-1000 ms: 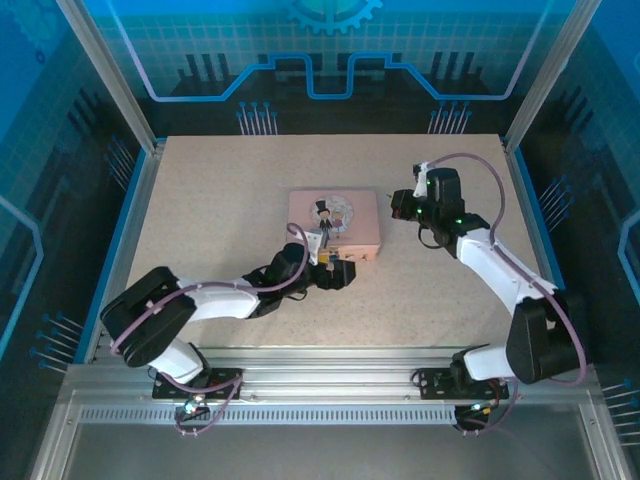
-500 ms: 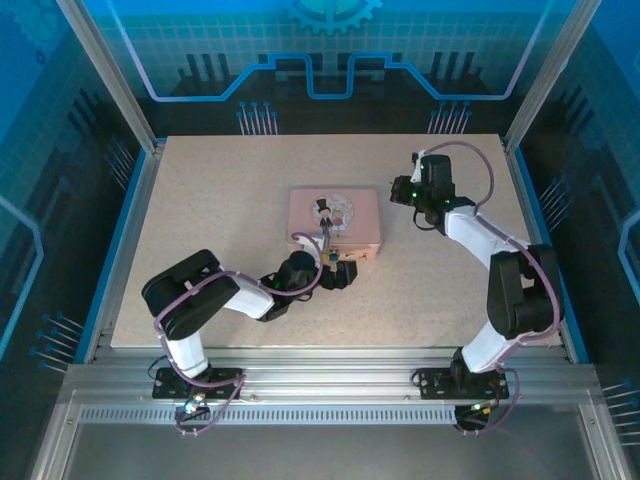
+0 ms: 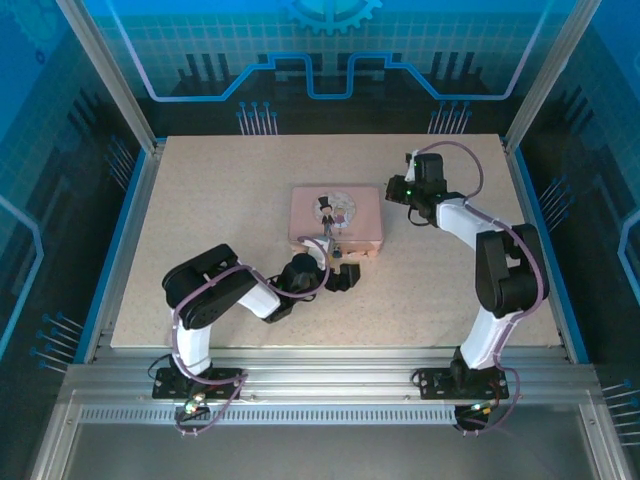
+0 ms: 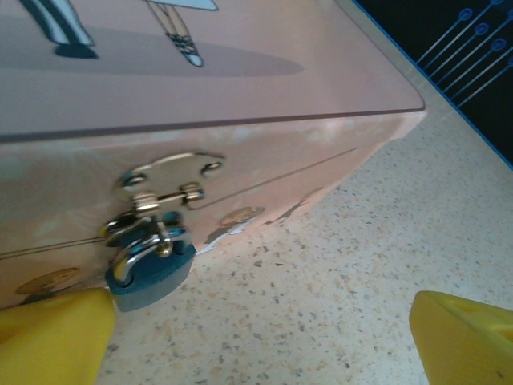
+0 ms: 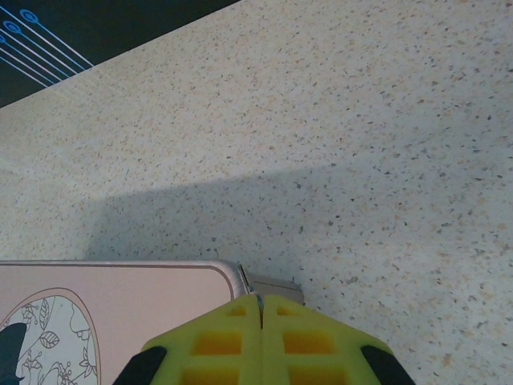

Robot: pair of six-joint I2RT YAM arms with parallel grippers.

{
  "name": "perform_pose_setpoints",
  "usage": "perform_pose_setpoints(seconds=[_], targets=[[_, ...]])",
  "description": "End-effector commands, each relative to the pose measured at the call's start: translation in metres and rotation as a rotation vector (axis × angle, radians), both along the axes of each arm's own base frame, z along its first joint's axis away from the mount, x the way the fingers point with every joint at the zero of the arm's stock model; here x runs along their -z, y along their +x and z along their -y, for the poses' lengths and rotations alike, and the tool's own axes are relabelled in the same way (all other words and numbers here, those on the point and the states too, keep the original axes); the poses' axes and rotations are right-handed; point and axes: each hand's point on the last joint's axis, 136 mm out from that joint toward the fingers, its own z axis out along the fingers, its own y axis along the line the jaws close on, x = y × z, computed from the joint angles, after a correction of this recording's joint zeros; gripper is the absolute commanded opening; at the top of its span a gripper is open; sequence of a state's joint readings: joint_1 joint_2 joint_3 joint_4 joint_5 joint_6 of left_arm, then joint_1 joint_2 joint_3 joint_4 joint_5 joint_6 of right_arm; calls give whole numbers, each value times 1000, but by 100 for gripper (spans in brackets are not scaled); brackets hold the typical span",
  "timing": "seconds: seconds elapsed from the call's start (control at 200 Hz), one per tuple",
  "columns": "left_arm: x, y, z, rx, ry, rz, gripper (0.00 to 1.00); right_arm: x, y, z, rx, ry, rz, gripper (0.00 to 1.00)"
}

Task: Unlock a padlock with a key

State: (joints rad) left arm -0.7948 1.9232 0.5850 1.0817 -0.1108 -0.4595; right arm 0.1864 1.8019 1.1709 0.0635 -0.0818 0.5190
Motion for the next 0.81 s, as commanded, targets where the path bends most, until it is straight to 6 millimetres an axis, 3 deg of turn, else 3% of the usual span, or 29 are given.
perform_pose_setpoints(seconds=[0.0,0.47,0.685,0.801], targets=[[-22,1,15,80,-72,99,91,-6,10,-1,-4,31,31,0],[-31,3,5,139,-248,42,62,-4,2,-10,-28,25,35,0],[-29,5,6,143,-260,23,61,-5,0,-13,-38,22,36,0],[-26,11,-3,80,-242,32,73,-7,-1,-15,-45,17,41,0]])
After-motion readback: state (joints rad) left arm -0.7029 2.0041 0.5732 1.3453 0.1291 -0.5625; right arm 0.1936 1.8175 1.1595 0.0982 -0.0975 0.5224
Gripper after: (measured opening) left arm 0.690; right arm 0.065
